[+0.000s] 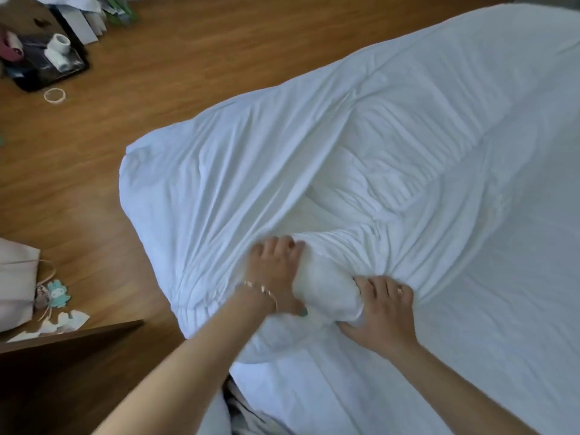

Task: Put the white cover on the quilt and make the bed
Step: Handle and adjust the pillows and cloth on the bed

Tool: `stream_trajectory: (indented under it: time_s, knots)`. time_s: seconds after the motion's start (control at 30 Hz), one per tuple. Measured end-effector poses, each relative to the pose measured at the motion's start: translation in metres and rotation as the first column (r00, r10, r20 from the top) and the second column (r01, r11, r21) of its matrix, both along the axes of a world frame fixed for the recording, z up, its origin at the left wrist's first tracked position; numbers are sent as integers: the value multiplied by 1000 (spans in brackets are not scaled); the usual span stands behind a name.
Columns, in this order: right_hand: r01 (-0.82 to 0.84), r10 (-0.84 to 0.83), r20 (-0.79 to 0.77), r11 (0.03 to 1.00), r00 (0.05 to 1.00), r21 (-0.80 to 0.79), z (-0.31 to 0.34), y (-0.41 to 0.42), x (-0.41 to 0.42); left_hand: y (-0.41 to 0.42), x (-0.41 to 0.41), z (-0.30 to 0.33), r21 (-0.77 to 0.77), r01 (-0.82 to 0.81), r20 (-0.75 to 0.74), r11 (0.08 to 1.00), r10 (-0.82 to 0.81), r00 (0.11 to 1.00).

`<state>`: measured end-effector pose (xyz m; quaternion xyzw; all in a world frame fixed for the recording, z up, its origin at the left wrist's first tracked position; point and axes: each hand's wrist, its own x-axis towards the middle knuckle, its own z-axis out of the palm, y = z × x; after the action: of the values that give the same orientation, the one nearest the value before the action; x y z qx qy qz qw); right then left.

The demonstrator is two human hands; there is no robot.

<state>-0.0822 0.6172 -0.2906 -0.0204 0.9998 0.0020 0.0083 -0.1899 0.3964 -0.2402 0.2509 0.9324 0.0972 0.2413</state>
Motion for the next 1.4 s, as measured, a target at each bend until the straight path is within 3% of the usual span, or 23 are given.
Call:
stream_trajectory:
  time_s: [0.03, 0.1, 0.17, 0.23, 0.27, 0.3, 0.33, 0.37, 0.43, 0.47, 0.53, 0.57, 0.6, 0.67, 0.73, 0.8, 0.83, 0.93, 1.0, 1.1, 1.17, 1.27, 1.4]
  knots:
    - [-53, 50, 98, 998, 994, 25, 14, 4, -10, -3, -15, 2, -137, -33, 108, 990, 48, 993]
    - [-124, 103, 319, 991, 942, 46, 45, 13, -34, -15, -43, 1, -238, -97, 284, 966, 165, 944]
    - [-134, 114, 503, 991, 857, 4, 68, 16, -53, -36, -66, 1, -274, -139, 451, 952, 255, 855]
    - [-146, 121, 575, 989, 809, -2, 80, 14, -59, -69, -79, -9, -191, -378, 608, 906, 412, 678]
    - [-132, 115, 574, 991, 811, -12, 81, 14, -57, -88, -86, -22, -76, -608, 671, 790, 491, 555]
    - [-102, 96, 558, 995, 824, -20, 78, 13, -51, -105, -90, -36, 47, -797, 696, 602, 553, 458]
    - [-68, 72, 522, 997, 850, -28, 70, 12, -41, -118, -92, -49, 154, -866, 638, 475, 621, 454]
    - [-35, 43, 471, 999, 881, -27, 60, 8, -29, -126, -92, -60, 214, -844, 524, 492, 671, 524]
    - [43, -30, 359, 999, 933, -28, 36, -5, 3, -124, -86, -82, 213, -705, 310, 676, 637, 705]
    - [75, -58, 291, 996, 955, -47, 25, -12, 19, -114, -80, -83, 216, -668, 245, 713, 622, 743]
    - [133, -115, 235, 989, 965, -63, 11, -18, 44, -90, -66, -66, 352, -664, 219, 660, 632, 744]
    - [140, -125, 238, 989, 963, -49, 8, -18, 52, -78, -58, -56, 461, -677, 303, 574, 616, 728]
    - [140, -123, 263, 989, 957, -47, 11, -17, 52, -68, -47, -45, 531, -625, 352, 573, 522, 777]
    - [123, -98, 384, 992, 918, -39, 34, -7, 25, -51, -24, -24, 451, -406, 389, 795, 235, 891]
    - [72, -13, 550, 994, 835, -86, 67, 4, -18, -46, -10, -20, 174, -279, 418, 944, 186, 889]
    - [-20, 80, 553, 993, 830, -113, 89, 8, -61, -45, -1, -18, 34, -334, 433, 942, 287, 854]
    - [-62, 118, 513, 990, 850, -126, 93, 8, -78, -44, 8, -19, 53, -362, 395, 931, 313, 864]
    - [-102, 193, 602, 978, 775, -183, 87, -19, -102, -36, 61, -27, 368, -404, 109, 837, 393, 913]
    - [-188, 241, 682, 970, 690, -152, 62, -46, -79, -33, 102, -47, 550, -313, -42, 775, 400, 916]
    - [-67, 131, 541, 988, 831, -136, 29, -61, -6, -23, 133, -72, 622, -120, -185, 774, 295, 937]
    - [49, 12, 409, 989, 913, -138, 21, -56, 28, -12, 131, -72, 631, -105, -143, 769, 248, 958]
    - [144, -93, 337, 981, 937, -129, 24, -46, 29, -7, 120, -55, 589, -189, 49, 786, 199, 979]
    - [248, -139, 527, 958, 839, -142, 61, -68, 1, -40, 89, -22, 508, -342, 327, 791, 190, 926]
